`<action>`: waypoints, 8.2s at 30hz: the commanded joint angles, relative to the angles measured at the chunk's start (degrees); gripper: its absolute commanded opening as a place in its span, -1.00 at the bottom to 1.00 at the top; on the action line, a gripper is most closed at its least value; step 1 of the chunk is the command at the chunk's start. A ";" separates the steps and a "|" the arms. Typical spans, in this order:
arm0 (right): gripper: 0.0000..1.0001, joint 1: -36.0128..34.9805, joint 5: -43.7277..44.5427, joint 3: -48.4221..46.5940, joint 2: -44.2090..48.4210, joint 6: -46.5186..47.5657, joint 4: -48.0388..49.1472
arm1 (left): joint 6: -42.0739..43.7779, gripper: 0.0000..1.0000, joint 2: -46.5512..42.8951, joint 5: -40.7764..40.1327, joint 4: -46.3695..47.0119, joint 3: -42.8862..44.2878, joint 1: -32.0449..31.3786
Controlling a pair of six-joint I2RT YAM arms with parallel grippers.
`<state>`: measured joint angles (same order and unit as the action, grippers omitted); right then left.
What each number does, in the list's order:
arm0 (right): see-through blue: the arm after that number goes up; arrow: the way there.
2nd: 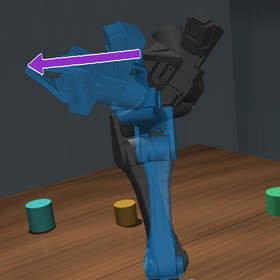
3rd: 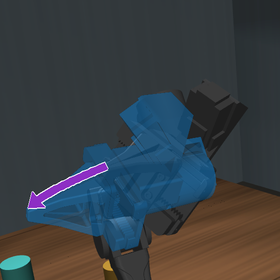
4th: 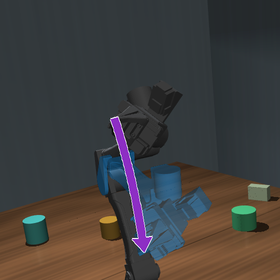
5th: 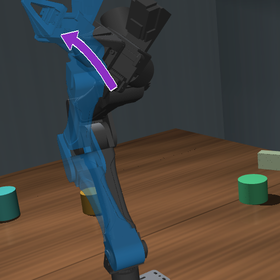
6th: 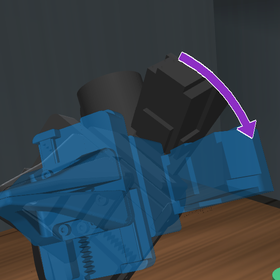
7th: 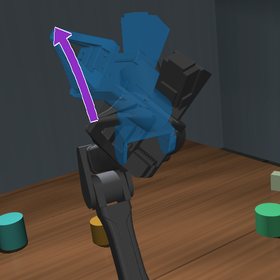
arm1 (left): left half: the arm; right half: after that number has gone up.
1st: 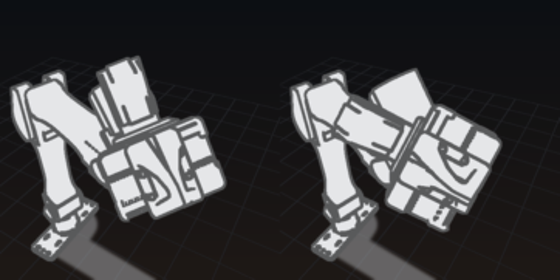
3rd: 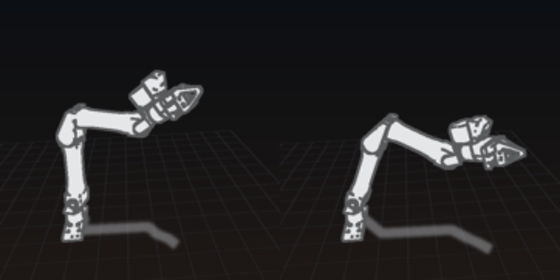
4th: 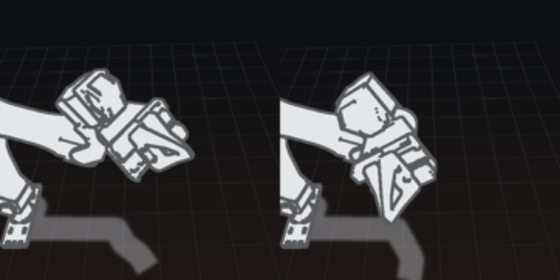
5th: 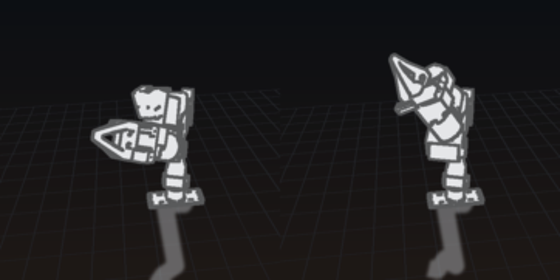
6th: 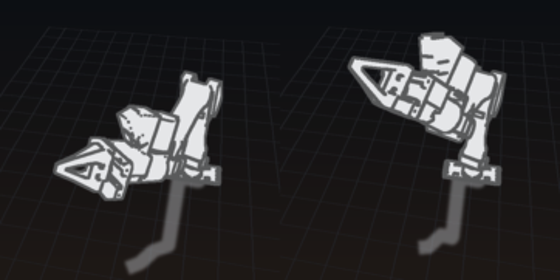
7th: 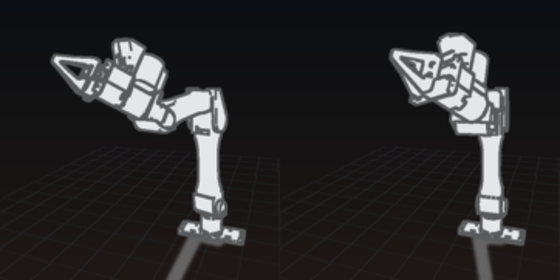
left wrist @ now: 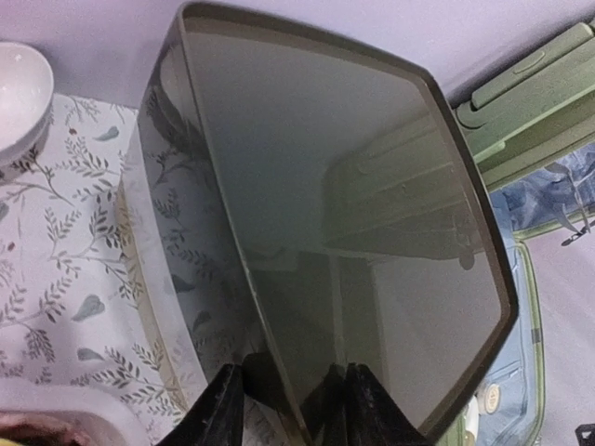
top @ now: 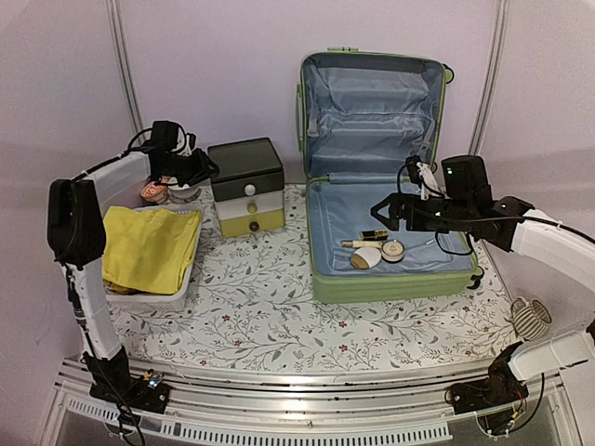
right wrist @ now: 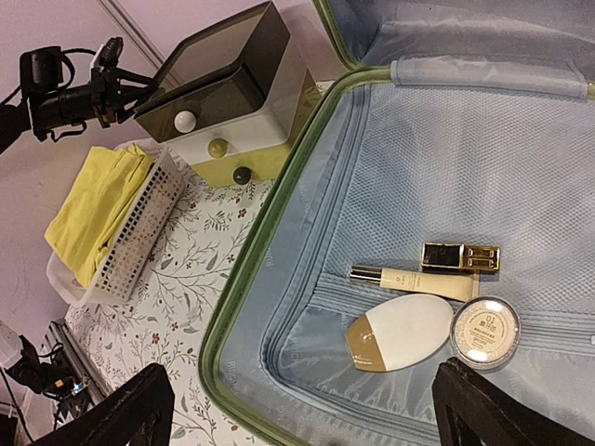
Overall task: Open, take out, and arrange the luggage
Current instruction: Move the storage box to the center of the board, then adjust the storage box at the center of the board.
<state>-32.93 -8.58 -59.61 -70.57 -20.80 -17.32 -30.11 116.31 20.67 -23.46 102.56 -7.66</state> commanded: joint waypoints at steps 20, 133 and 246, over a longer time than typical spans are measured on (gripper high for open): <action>0.98 0.32 -3.05 -1.29 -3.15 -0.29 2.82 | -3.05 0.97 -15.11 -1.49 0.39 -13.10 -2.67; 0.98 -0.35 -12.78 -11.32 -13.04 1.80 4.37 | 38.23 0.86 -21.01 -7.05 -4.96 -3.36 -14.02; 0.98 1.76 -10.61 -3.48 0.11 3.22 0.42 | -6.26 0.88 -28.16 -39.60 -13.05 -8.84 -27.42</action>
<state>-31.46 -17.96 -63.51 -71.22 -17.10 -18.79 -16.64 93.01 -17.30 -36.40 104.07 -35.38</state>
